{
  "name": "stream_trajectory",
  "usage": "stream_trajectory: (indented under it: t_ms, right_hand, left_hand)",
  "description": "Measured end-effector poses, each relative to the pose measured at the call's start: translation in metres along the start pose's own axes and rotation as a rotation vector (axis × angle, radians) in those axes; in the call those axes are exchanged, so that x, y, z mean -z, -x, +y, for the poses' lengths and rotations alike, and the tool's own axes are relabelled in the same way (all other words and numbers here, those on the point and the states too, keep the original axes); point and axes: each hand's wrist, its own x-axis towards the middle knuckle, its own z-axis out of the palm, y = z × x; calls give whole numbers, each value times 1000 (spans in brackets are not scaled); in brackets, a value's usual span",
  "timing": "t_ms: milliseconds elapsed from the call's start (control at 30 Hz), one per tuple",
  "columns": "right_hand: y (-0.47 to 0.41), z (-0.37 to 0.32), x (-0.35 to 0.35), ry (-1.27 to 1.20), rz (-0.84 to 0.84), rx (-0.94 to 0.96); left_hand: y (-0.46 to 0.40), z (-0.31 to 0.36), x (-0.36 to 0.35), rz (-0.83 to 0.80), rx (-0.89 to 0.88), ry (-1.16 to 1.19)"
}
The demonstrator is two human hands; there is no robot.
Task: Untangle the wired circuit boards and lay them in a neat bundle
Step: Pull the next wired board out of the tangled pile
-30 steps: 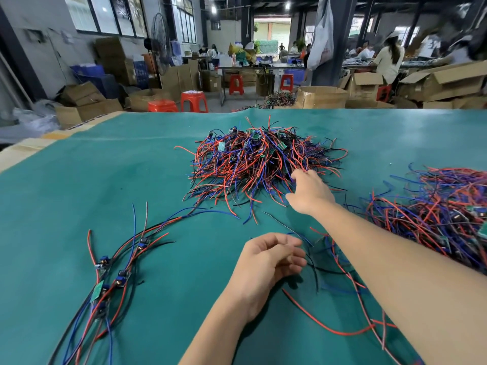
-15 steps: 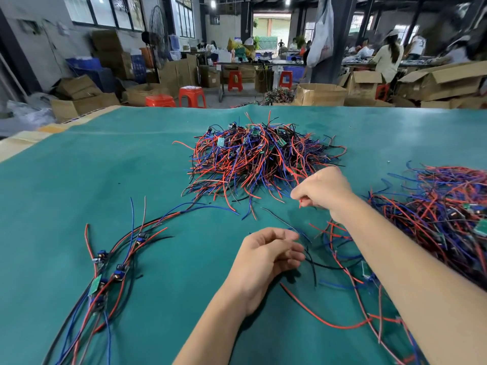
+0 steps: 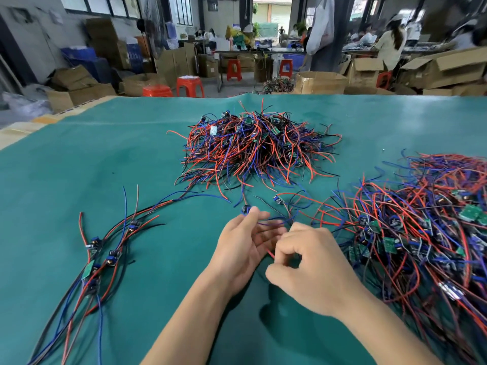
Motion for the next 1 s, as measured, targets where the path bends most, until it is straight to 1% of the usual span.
stream_trajectory:
  t_ms: [67,133,167,233,300,333,367,433,500,533,600,667,733,800,833,900,1000]
  right_hand:
    - [1,1,1,-64,-47,-1]
    - [0,0,0,-110,-79,-4]
    - [-1,2,0,-143,-60,-20]
    - [-5,9,-1,-175,69,-72]
    - [-8,15,2,-134,222,-116]
    - [-9,17,2,-102,273,-128]
    - [-9,18,2,-76,289,-139]
    - [-10,20,1,-85,218,-162]
    - [-11,18,1,-275,98,-152]
    - [-12,18,1,-390,59,-132]
    - [-13,20,4,-554,88,-119]
    - [-14,23,7,-723,134,-169]
    - [-15,26,11,-822,97,-187]
    - [-14,26,13,-818,56,-139]
    - [-14,27,13,-806,65,-124]
    - [-15,28,14,-794,126,-113]
    - [-15,30,16,-804,238,-150]
  left_hand:
    - [0,0,1,-6,-6,-1]
    - [0,-1,3,-41,-11,-70]
    - [0,-1,4,-64,-17,-122]
    - [0,-3,4,-116,-45,-206]
    - [2,-3,3,-159,-83,-251]
    - [2,-3,3,-170,-97,-262]
    - [3,-3,2,-174,-102,-266]
    - [4,-3,1,-171,-92,-270]
    - [6,-2,1,-203,-64,-284]
    - [8,-2,0,-251,-40,-290]
    - [12,-1,0,-388,48,-264]
    - [15,2,0,-510,175,-190]
    - [17,4,0,-589,247,-138]
    - [18,2,-1,-598,237,-155]
    - [17,1,-2,-577,208,-192]
    - [16,-2,-3,-519,134,-266]
    - [13,-5,-2,-476,46,-263]
